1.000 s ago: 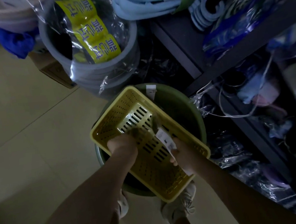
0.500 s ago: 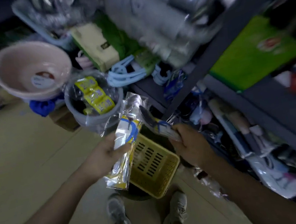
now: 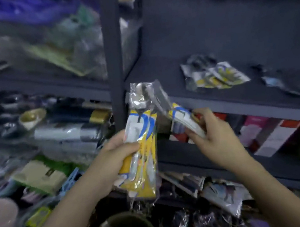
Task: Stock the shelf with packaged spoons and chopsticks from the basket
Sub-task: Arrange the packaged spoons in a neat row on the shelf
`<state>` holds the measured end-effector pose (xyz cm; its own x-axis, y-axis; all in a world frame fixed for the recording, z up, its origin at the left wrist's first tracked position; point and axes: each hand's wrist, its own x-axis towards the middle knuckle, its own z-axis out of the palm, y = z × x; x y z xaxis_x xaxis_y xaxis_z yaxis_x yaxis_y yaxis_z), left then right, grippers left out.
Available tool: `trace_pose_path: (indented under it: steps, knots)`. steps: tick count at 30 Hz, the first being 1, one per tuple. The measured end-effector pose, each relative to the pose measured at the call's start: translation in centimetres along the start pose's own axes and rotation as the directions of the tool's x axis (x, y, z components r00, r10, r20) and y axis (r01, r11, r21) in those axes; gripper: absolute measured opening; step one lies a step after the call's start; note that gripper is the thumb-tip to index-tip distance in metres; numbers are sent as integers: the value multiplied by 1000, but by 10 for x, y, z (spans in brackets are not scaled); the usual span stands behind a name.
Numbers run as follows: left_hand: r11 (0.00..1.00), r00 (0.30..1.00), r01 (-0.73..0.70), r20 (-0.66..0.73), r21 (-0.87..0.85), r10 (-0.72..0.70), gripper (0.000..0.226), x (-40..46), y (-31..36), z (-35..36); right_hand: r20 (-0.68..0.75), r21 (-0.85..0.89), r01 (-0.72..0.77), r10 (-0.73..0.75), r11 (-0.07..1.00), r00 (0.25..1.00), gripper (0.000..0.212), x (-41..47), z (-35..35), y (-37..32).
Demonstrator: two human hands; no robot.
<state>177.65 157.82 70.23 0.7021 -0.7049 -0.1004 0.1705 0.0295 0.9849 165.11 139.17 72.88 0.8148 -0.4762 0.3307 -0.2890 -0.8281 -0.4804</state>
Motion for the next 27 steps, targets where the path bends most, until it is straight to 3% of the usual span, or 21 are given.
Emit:
trace_pose_path:
  steps: [3, 7, 9, 11, 14, 16, 17, 20, 22, 25, 27]
  knots:
    - [998, 995, -58, 77, -4, 58, 19, 30, 41, 35, -54, 82, -168, 173, 982, 984, 53, 32, -47, 15]
    - [993, 989, -114, 104, 35, 109, 14, 85, 88, 76, 30, 322, -276, 282, 906, 959, 49, 94, -90, 48]
    - [995, 991, -95, 96, 18, 92, 18, 115, 104, 93, 41, 302, -335, 339, 893, 940, 51, 127, -100, 70]
    - [993, 992, -95, 91, 65, 88, 23, 145, 115, 108, 33, 137, -367, 366, 920, 930, 54, 156, -103, 90]
    - [974, 994, -108, 56, 199, 98, 29, 187, 120, 128, 148, -224, -289, 326, 931, 934, 37, 184, -101, 110]
    - [960, 994, -107, 27, 257, 104, 23, 210, 118, 137, 283, -353, -185, 293, 917, 913, 20, 194, -102, 116]
    - [952, 994, -112, 14, 284, 113, 21, 220, 117, 141, 323, -375, -138, 269, 917, 907, 21, 198, -103, 119]
    - [912, 989, -136, -4, 388, 149, 19, 241, 109, 155, 346, -357, -86, 217, 930, 913, 27, 211, -112, 133]
    - [862, 985, -149, -7, 484, 174, 6, 252, 101, 162, 324, -302, -92, 193, 949, 926, 32, 220, -119, 142]
    - [777, 990, -122, 23, 617, 137, 30, 263, 88, 168, 278, -205, -79, 135, 976, 951, 32, 237, -121, 158]
    - [721, 990, -140, 78, 678, 118, 20, 266, 84, 171, 262, -150, -57, 95, 987, 960, 28, 250, -118, 164]
